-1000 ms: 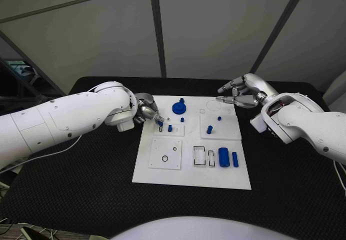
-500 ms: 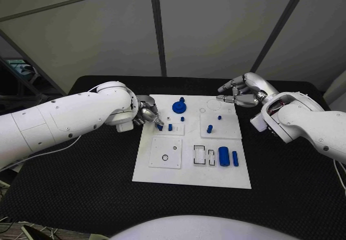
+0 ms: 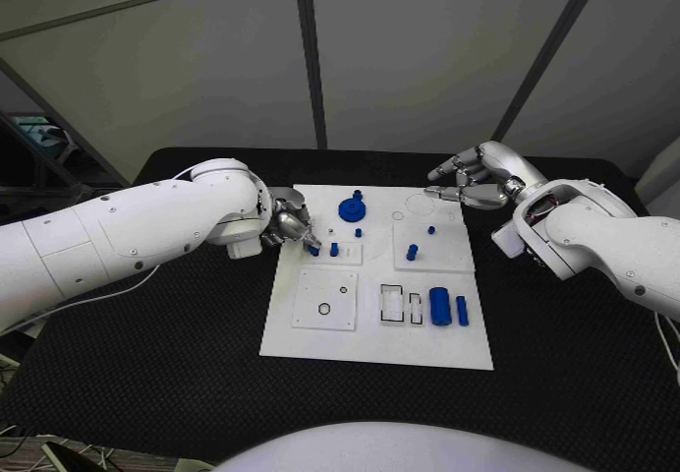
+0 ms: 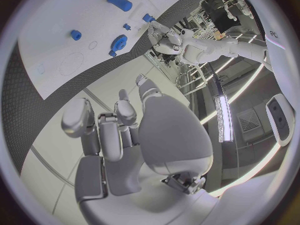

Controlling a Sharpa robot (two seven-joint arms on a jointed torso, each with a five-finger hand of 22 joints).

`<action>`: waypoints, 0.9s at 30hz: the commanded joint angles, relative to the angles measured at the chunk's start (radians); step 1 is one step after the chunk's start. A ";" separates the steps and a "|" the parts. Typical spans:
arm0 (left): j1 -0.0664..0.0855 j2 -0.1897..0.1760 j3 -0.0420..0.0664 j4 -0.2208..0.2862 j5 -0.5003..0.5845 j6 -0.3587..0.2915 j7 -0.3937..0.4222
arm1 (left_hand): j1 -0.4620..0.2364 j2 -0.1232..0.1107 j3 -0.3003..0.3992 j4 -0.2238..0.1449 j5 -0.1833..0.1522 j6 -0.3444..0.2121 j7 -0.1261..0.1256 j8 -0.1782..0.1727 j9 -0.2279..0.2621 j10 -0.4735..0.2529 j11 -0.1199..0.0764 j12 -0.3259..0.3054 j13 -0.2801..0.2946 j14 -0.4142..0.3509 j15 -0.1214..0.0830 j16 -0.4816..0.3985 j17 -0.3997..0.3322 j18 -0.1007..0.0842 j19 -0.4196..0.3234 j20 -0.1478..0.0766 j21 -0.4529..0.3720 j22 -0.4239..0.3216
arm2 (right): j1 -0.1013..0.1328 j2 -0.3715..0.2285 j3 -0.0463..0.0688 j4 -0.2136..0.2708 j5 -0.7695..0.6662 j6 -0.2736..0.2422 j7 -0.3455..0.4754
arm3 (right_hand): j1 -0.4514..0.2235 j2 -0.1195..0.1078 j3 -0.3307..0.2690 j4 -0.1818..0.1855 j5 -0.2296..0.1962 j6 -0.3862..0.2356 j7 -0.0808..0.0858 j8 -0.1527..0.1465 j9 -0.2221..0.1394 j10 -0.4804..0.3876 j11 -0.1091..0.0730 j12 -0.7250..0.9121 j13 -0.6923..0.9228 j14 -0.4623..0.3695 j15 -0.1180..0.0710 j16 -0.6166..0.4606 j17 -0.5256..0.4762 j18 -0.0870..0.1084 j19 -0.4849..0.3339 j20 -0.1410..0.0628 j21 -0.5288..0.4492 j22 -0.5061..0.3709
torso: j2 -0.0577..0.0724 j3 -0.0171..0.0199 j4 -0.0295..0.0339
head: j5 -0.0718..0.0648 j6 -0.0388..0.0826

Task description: Assemble the parts on the task board

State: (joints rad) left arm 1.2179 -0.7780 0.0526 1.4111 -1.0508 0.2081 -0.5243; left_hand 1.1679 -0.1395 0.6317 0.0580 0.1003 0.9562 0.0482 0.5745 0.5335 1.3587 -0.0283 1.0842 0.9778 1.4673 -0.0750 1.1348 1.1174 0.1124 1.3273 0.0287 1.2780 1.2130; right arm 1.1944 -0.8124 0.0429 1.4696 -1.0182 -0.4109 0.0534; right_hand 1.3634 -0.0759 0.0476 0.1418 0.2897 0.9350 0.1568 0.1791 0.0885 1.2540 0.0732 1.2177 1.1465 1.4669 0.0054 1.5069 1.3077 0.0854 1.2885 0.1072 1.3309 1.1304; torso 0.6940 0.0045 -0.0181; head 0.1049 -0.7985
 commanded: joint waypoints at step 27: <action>-0.003 0.038 -0.011 -0.041 0.002 0.043 -0.038 | -0.082 -0.001 0.083 -0.084 0.002 0.026 -0.024 0.031 0.003 0.023 -0.017 -0.024 -0.039 0.009 -0.019 0.004 0.001 -0.024 0.019 -0.007 0.015 0.022 | 0.001 -0.002 0.001 0.004 -0.002 0.006 0.006 | 0.000 0.011 -0.002 0.000 0.003 0.004 -0.003 0.002 -0.001 0.000 -0.005 -0.004 -0.002 0.073 -0.010 -0.007 0.138 0.010 -0.003 -0.001 -0.006 -0.001 | 0.000 0.0001 -0.0001 | -0.008 -0.006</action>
State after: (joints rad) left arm 1.2204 -0.7429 0.0469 1.3705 -1.0496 0.2228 -0.5433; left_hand 1.0931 -0.1406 0.6717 0.0199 0.1040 0.9799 0.0289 0.6043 0.5376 1.3797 -0.0427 1.0626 0.9396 1.4670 -0.0889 1.1348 1.1181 0.1206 1.3417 0.0215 1.2880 1.2338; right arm 1.1944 -0.8140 0.0429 1.4712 -1.0182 -0.4097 0.0534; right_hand 1.3633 -0.0759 0.0476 0.1418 0.2897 0.9349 0.1568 0.1790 0.0887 1.2540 0.0733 1.2177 1.1465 1.4668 0.0054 1.5069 1.3075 0.0853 1.2885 0.1072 1.3309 1.1304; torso 0.6940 0.0047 -0.0188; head 0.0977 -0.8034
